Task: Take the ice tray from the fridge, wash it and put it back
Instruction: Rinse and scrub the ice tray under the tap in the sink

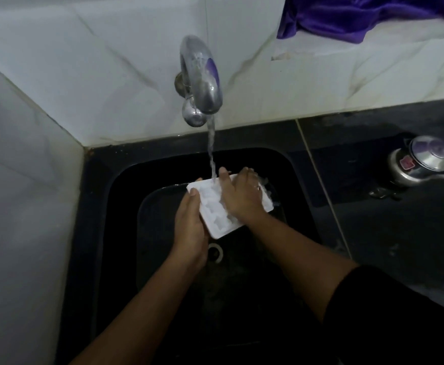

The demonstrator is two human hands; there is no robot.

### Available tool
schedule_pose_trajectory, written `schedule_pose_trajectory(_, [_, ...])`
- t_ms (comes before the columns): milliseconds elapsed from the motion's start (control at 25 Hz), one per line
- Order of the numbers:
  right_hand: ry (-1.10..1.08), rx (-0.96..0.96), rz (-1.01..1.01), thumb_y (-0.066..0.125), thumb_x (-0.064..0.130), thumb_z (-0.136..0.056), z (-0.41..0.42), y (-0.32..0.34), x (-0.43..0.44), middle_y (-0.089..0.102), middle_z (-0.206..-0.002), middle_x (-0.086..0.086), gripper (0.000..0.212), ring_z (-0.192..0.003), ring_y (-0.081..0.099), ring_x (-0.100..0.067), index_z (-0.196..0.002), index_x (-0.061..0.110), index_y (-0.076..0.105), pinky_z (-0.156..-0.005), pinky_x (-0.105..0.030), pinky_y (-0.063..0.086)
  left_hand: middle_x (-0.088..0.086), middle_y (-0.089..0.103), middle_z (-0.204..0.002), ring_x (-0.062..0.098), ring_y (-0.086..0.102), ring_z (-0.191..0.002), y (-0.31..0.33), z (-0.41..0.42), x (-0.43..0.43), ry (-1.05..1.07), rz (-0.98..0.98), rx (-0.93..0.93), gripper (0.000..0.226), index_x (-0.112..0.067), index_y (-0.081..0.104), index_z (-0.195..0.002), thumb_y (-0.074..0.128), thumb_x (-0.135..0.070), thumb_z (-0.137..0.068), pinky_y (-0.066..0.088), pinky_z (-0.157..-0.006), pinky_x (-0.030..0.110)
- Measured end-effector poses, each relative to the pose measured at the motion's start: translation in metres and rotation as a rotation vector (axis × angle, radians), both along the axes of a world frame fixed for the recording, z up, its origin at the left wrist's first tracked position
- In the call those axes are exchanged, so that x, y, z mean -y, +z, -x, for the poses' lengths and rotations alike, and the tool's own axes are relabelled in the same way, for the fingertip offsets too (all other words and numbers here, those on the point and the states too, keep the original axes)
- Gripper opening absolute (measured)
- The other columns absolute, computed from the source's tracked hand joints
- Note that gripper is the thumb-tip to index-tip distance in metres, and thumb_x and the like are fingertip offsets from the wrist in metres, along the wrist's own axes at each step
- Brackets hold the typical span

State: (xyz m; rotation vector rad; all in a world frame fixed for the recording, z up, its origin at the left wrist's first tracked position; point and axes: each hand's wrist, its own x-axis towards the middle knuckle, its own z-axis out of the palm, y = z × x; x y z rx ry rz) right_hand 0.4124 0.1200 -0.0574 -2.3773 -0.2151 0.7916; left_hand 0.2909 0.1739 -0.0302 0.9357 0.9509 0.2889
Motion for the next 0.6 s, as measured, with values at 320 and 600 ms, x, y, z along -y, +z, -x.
schedule_pose_trajectory(320, [0.039, -0.094, -0.087, 0.027, 0.07, -0.102, -0.02, -0.012, 0.003, 0.006, -0.173, -0.016, 0.091, -0.16, 0.005, -0.032, -0.165, 0.006, 0.009, -0.129, -0.052, 0.005, 0.019, 0.07, -0.136, 0.036, 0.068, -0.127, -0.013, -0.014, 0.007, -0.057, 0.038, 0.081, 0.053, -0.01, 0.06, -0.145, 0.049, -0.046, -0.109, 0.052, -0.109, 0.053])
schedule_pose_trajectory(600, [0.227, -0.107, -0.153, 0.033, 0.06, -0.106, 0.022, -0.01, -0.01, 0.007, -0.173, -0.016, 0.08, -0.16, 0.007, -0.032, -0.165, 0.012, 0.012, -0.129, -0.049, 0.009, 0.017, 0.073, -0.132, 0.033, 0.07, -0.124, -0.015, -0.011, -0.011, 0.029, -0.031, 0.075, 0.045, -0.012, 0.06, -0.146, 0.045, -0.038, -0.112, 0.06, -0.098, 0.045])
